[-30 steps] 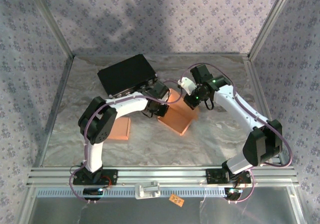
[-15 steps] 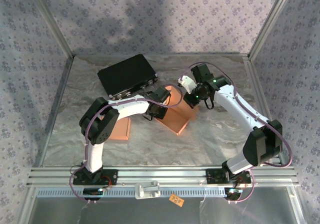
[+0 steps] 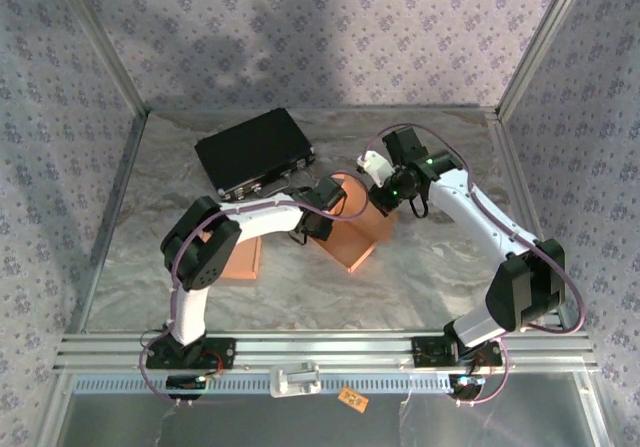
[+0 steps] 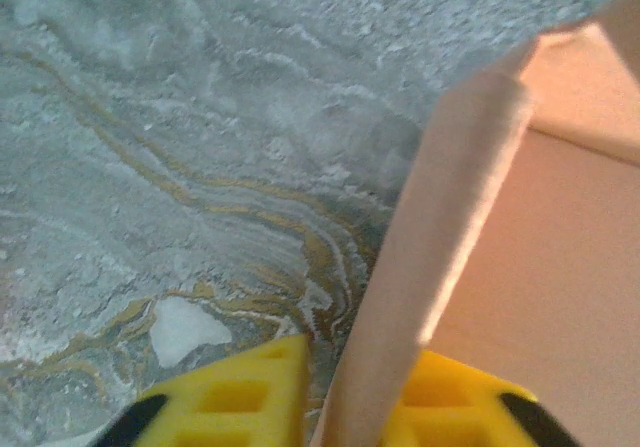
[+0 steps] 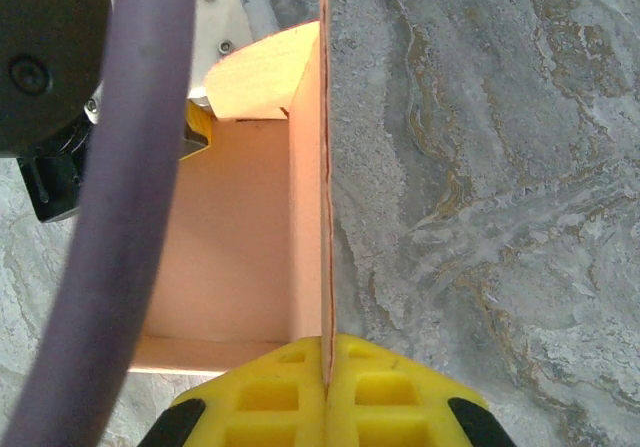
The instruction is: Fold the paper box
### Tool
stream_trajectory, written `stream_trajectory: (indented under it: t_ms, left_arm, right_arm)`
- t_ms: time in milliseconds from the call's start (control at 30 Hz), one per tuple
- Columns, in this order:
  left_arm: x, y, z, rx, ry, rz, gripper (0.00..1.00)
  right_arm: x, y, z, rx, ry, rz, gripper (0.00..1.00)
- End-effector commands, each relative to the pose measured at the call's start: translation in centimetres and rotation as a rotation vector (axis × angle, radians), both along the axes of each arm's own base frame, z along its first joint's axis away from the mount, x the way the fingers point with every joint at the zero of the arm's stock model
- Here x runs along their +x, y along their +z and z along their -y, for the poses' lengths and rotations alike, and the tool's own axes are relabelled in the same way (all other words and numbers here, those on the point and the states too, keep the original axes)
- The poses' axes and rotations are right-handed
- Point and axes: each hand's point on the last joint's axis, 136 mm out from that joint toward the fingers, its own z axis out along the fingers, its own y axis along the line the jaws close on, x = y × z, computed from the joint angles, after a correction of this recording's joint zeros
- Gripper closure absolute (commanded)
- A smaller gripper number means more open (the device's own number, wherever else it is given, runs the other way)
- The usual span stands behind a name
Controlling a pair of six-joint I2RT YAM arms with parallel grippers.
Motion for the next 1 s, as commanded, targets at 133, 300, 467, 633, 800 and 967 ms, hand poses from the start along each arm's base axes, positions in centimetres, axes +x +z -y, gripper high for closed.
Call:
stream_trajectory:
  t_ms: [133, 300, 467, 633, 800, 967]
  left_arm:
    - [-1.6, 1.2, -1.4, -0.001, -0.035, -0.020, 0.59]
    - [-2.7, 2.5, -0.9, -0.106, -0.049, -0.081, 0.53]
    - [-3.6, 3.2, -1.3, -0.158, -0.053, -0.113, 0.42]
    - [-4.0, 5.6, -0.6, -0.310, -0.060, -0.120, 0.46]
    - [-3.5, 9.2, -2.4, -0.438, 0.042, -0.093, 0.49]
    - [-4.0, 10.0, -4.7, -0.426, 0.079, -0.103, 0.51]
  right_arm:
    - [-0.5, -0.2, -0.4, -0.014, 0.013, 0.003, 1.00]
    - [-0.2, 0.0, -0.5, -0.037, 0.024, 0.026, 1.00]
    - [-0.1, 0.0, -0.9, -0.067, 0.052, 0.046, 1.00]
    - [-0.1, 0.1, -1.8, -0.107, 0.112, 0.081, 1.00]
    - [-0.6, 0.4, -2.5, -0.149, 0.224, 0.140, 1.00]
    - [-1.0, 0.4, -3.3, -0.198, 0.366, 0.214, 1.00]
